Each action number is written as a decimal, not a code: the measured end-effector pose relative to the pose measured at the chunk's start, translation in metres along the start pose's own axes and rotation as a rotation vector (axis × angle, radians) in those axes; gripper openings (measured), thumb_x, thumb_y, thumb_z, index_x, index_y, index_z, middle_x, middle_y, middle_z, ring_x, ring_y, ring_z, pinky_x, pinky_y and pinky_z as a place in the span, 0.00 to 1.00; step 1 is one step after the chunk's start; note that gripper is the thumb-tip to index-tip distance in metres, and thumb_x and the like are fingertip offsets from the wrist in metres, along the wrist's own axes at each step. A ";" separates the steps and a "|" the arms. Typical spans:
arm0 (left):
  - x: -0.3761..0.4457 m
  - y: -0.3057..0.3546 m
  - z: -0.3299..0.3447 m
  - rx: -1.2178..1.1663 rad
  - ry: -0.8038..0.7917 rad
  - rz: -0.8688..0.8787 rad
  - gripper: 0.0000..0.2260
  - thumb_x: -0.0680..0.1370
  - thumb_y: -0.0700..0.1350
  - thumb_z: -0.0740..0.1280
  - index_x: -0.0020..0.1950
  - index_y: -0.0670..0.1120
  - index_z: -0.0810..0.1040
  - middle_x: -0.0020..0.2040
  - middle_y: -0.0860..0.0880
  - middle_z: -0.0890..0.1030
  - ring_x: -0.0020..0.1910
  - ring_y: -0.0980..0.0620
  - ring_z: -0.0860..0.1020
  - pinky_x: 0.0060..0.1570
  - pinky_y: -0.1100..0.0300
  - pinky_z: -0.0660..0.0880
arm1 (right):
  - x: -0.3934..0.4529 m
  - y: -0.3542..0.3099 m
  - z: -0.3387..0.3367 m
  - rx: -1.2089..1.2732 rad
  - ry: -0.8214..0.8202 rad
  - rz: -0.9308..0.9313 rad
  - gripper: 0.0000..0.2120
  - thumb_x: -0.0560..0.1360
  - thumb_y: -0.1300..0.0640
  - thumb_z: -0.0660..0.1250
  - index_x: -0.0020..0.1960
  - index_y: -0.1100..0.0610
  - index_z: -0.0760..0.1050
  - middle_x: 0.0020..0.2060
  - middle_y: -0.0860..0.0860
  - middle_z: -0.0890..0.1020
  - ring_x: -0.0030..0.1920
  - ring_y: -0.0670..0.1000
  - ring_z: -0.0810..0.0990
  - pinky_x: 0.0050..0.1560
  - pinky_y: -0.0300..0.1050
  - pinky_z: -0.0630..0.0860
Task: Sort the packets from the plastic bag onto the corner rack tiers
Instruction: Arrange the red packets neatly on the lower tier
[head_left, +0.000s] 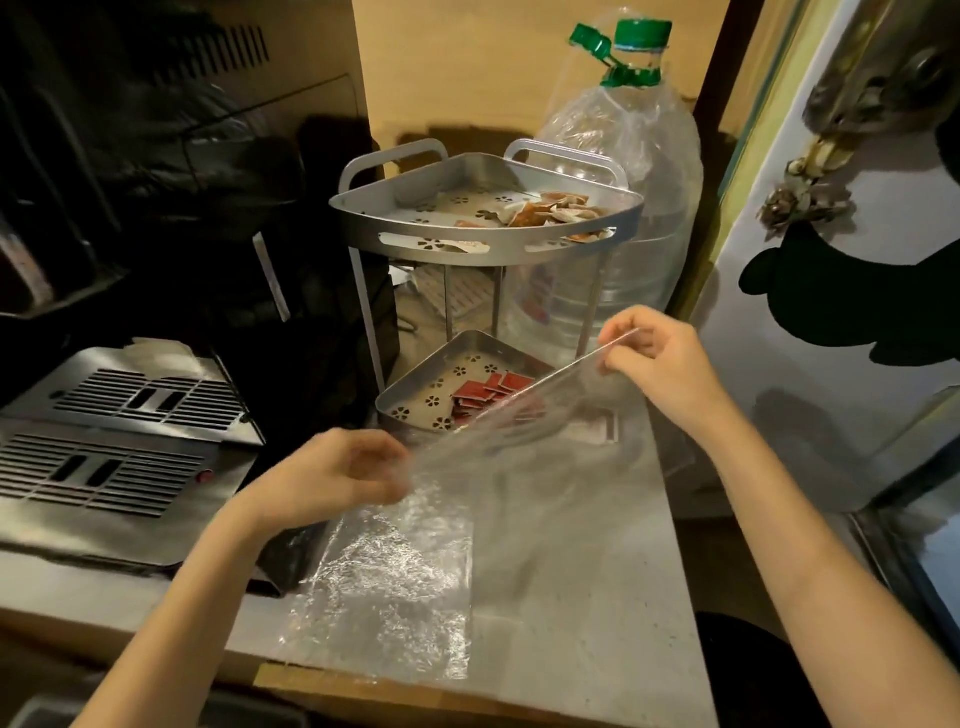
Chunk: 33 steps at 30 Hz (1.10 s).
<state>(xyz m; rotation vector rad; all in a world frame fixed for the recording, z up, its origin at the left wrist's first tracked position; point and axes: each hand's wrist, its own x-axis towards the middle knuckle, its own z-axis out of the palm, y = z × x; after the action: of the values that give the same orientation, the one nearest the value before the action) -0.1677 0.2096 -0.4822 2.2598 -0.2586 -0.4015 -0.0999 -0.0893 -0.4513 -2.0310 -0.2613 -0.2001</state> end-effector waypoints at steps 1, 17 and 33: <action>-0.002 0.001 0.002 -0.021 -0.085 -0.023 0.14 0.70 0.46 0.72 0.53 0.57 0.74 0.46 0.55 0.84 0.46 0.62 0.81 0.51 0.64 0.76 | 0.005 -0.003 0.007 -0.008 -0.017 -0.004 0.09 0.69 0.65 0.66 0.39 0.52 0.76 0.36 0.56 0.81 0.42 0.62 0.80 0.49 0.57 0.77; 0.017 -0.082 0.066 -0.340 0.461 -0.363 0.22 0.76 0.36 0.63 0.68 0.48 0.65 0.46 0.47 0.79 0.39 0.50 0.79 0.36 0.58 0.76 | -0.018 0.033 0.147 -0.489 -0.321 -0.119 0.26 0.74 0.54 0.63 0.71 0.51 0.61 0.70 0.50 0.63 0.71 0.52 0.59 0.72 0.51 0.55; 0.039 -0.100 0.121 0.682 0.296 -0.110 0.24 0.79 0.52 0.45 0.74 0.49 0.53 0.76 0.45 0.50 0.74 0.46 0.44 0.72 0.53 0.35 | -0.069 0.099 0.199 -0.716 -0.669 -0.178 0.35 0.72 0.41 0.46 0.75 0.54 0.45 0.76 0.51 0.48 0.76 0.50 0.42 0.69 0.49 0.28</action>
<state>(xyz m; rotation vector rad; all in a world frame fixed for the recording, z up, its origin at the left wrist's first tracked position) -0.1705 0.1790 -0.6416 2.9710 -0.1243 -0.0184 -0.1336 0.0375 -0.6436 -2.7387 -0.8901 0.3403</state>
